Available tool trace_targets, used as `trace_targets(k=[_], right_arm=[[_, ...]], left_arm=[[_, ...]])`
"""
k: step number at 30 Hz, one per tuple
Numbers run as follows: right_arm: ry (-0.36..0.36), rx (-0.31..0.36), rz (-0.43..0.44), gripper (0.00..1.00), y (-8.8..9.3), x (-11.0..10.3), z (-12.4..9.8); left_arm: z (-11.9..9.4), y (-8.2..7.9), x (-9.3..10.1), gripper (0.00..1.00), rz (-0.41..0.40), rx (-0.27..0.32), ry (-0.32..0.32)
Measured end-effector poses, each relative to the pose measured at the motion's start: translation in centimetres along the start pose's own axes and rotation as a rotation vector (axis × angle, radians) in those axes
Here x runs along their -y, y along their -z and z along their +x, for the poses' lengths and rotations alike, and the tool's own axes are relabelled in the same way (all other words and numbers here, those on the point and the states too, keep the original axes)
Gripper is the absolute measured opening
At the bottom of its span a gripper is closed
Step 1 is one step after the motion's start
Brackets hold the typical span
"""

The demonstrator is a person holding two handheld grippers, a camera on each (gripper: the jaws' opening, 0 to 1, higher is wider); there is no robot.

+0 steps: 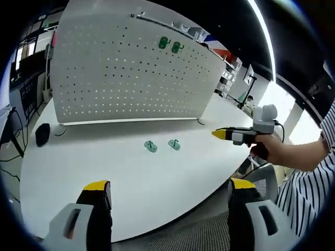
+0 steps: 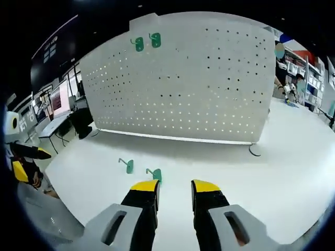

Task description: Insert the hook assembly into the mounting plate slot until the hook locks in place.

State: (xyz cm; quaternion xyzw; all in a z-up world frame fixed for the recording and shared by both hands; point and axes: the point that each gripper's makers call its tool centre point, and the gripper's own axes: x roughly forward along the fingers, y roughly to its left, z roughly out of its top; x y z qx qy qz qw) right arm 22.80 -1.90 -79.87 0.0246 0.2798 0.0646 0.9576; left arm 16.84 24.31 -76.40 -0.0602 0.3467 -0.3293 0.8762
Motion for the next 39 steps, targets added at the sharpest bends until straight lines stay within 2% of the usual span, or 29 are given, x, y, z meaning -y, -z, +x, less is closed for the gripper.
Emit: trace_targets(k=[10, 17, 23, 26, 31, 33, 34, 39], right_arm=[[-0.014, -0.047, -0.015, 0.22, 2.1, 0.8, -1.3], [-0.045, -0.048, -0.046, 0.22, 1.7, 0.1, -1.2], [-0.115, -0.095, -0.117, 0.22, 3.0, -1.2, -1.0], [-0.168, -0.118, -0.130, 0.21, 3.4, -1.9, -0.5], [-0.218, -0.129, -0.175, 0.19, 2.8, -2.7, 1.3], [-0.261, -0.126, -0.177, 0.19, 2.5, -3.4, 2.3], [-0.271, -0.129, -0.162, 0.19, 2.4, -3.6, 2.7], [-0.284, -0.160, -0.192, 0.17, 2.2, -3.9, 5.2]], left_arm=[[-0.1, 1.5, -0.1, 0.94, -0.015, -0.037, -0.009], [-0.1, 3.0, -0.3, 0.94, -0.017, -0.076, -0.021], [0.2, 3.6, -0.6, 0.94, -0.036, -0.084, -0.023], [0.3, 3.8, -0.7, 0.93, -0.046, -0.088, -0.022], [0.6, 3.8, -1.1, 0.93, -0.056, -0.090, -0.024], [0.6, 3.8, -1.1, 0.93, -0.060, -0.089, -0.023], [0.7, 3.9, -1.1, 0.92, -0.060, -0.096, -0.020], [1.0, 4.5, -1.3, 0.92, -0.062, -0.117, -0.018]])
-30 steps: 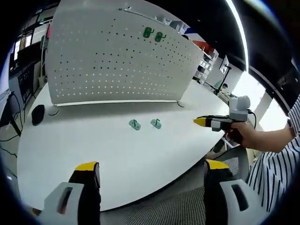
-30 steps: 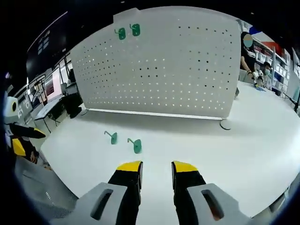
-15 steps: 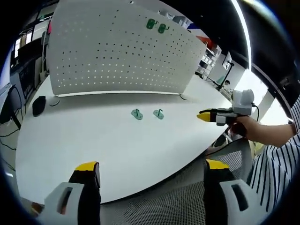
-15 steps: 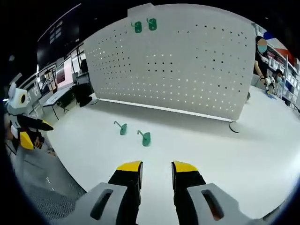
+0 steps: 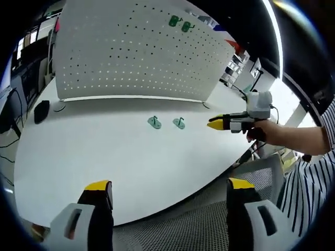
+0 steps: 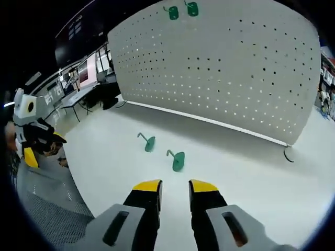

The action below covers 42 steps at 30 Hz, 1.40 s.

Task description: Insert the hook assembly into the mounting plate slot until the hook locks in place.

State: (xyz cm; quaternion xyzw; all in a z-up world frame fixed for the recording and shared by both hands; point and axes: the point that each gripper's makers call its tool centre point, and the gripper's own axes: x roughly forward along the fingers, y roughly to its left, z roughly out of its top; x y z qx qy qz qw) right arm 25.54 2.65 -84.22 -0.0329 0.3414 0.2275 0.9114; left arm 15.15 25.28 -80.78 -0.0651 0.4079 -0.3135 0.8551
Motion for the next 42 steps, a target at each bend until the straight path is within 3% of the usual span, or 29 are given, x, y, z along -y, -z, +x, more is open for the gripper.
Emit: trace_targets(k=[13, 26, 36, 42], right_arm=[[-0.042, -0.075, -0.085, 0.15, -0.6, 1.0, 5.3], [-0.103, -0.107, -0.136, 0.14, -2.0, -0.3, 8.8], [-0.173, -0.109, -0.182, 0.13, -3.0, -2.0, 10.4], [-0.192, -0.116, -0.177, 0.03, -3.1, -2.1, 10.8]], left_arm=[[0.5, -0.1, -1.6, 0.90, -0.024, -0.030, -0.012], [1.2, -0.5, -2.7, 0.89, -0.055, -0.038, -0.022], [1.2, -0.7, -2.9, 0.87, -0.063, -0.040, -0.022], [1.1, -0.5, -2.9, 0.86, -0.067, -0.044, -0.022]])
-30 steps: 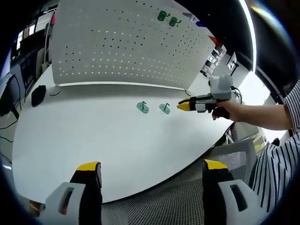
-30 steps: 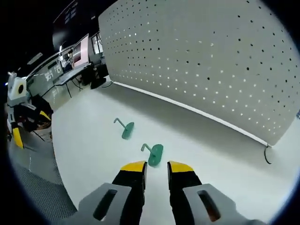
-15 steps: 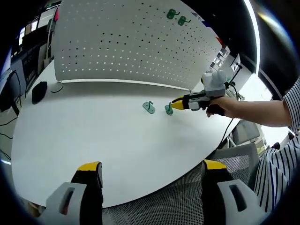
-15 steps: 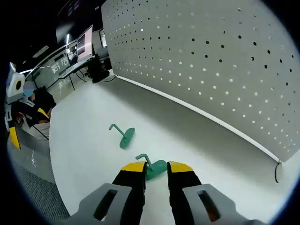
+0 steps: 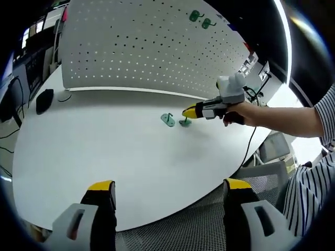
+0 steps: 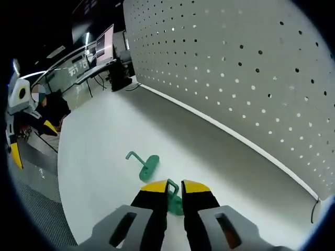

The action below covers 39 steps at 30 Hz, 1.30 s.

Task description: Insert the hook assembly into the mounting plate slot until the hook locks in place.

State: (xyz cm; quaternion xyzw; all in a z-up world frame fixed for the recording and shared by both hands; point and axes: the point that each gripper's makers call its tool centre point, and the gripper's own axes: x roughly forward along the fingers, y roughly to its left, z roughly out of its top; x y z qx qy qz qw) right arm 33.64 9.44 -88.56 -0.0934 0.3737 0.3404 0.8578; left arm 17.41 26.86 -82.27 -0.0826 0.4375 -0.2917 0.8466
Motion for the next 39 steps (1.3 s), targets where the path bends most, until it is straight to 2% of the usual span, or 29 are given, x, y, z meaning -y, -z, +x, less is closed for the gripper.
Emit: trace_targets(k=[10, 21, 27, 30, 39], right_arm=[[-0.017, 0.024, 0.074, 0.00, -0.9, -0.2, -0.2], [0.041, 0.101, 0.150, 0.00, -2.7, 0.6, -2.0], [0.077, 0.166, 0.195, 0.00, -4.1, 1.2, -3.8], [0.086, 0.230, 0.250, 0.00, -5.5, 1.2, -5.0], [0.074, 0.388, 0.311, 0.00, -9.6, -1.1, -9.3]], left_arm=[[-0.1, -0.2, 0.0, 0.86, 0.001, 0.009, -0.006], [-0.6, -1.2, 0.8, 0.87, 0.004, 0.039, 0.010], [-1.1, -2.2, 1.1, 0.88, 0.028, 0.064, 0.005], [-1.3, -2.6, 1.3, 0.88, 0.039, 0.073, 0.005], [-1.7, -5.2, 2.3, 0.87, 0.031, 0.141, 0.028]])
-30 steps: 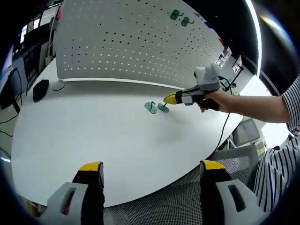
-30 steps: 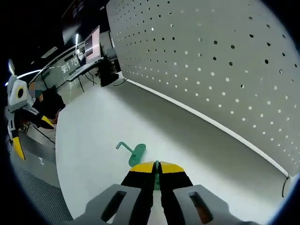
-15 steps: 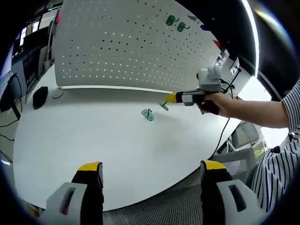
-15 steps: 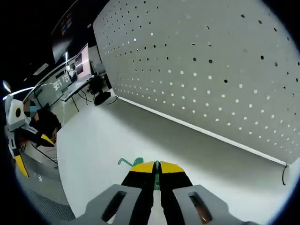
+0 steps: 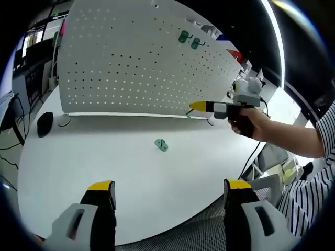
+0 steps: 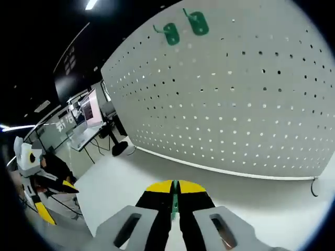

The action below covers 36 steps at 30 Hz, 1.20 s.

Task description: Insert the hook assembly into the mounting plate slot until the hook locks in place.

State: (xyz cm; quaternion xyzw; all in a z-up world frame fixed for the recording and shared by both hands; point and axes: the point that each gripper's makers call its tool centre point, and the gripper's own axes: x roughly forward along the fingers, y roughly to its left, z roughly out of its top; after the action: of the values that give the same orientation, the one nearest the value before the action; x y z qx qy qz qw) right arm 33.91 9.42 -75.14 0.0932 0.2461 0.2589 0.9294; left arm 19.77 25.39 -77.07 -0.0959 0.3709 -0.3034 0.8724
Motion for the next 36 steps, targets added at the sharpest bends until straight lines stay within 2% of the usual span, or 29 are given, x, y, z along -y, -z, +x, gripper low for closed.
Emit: trace_targets(k=[3, 7, 14, 24, 31, 33, 36], right_arm=[[-0.008, 0.029, 0.021, 0.00, -0.7, -1.0, -0.8], [-0.019, 0.060, 0.052, 0.00, -1.4, -2.3, -1.9], [-0.047, 0.109, 0.089, 0.00, -1.9, -5.2, -3.6], [-0.102, 0.148, 0.135, 0.00, -1.0, -10.2, -6.0], [-0.137, 0.151, 0.144, 0.00, -0.2, -12.5, -6.7], [-0.145, 0.160, 0.147, 0.00, -0.2, -13.1, -6.9], [-0.158, 0.170, 0.144, 0.00, -0.4, -14.0, -7.1]], left_arm=[[0.3, -0.8, 0.9, 0.87, -0.004, 0.019, 0.018], [0.7, -1.5, 2.0, 0.86, 0.030, 0.025, 0.032], [1.1, -2.6, 2.7, 0.82, 0.043, 0.033, 0.052], [1.2, -3.8, 3.8, 0.78, 0.048, 0.060, 0.084], [1.4, -4.2, 4.8, 0.72, 0.026, 0.086, 0.120], [1.1, -4.8, 5.3, 0.69, 0.002, 0.127, 0.139], [1.0, -5.0, 5.5, 0.63, -0.009, 0.134, 0.148]])
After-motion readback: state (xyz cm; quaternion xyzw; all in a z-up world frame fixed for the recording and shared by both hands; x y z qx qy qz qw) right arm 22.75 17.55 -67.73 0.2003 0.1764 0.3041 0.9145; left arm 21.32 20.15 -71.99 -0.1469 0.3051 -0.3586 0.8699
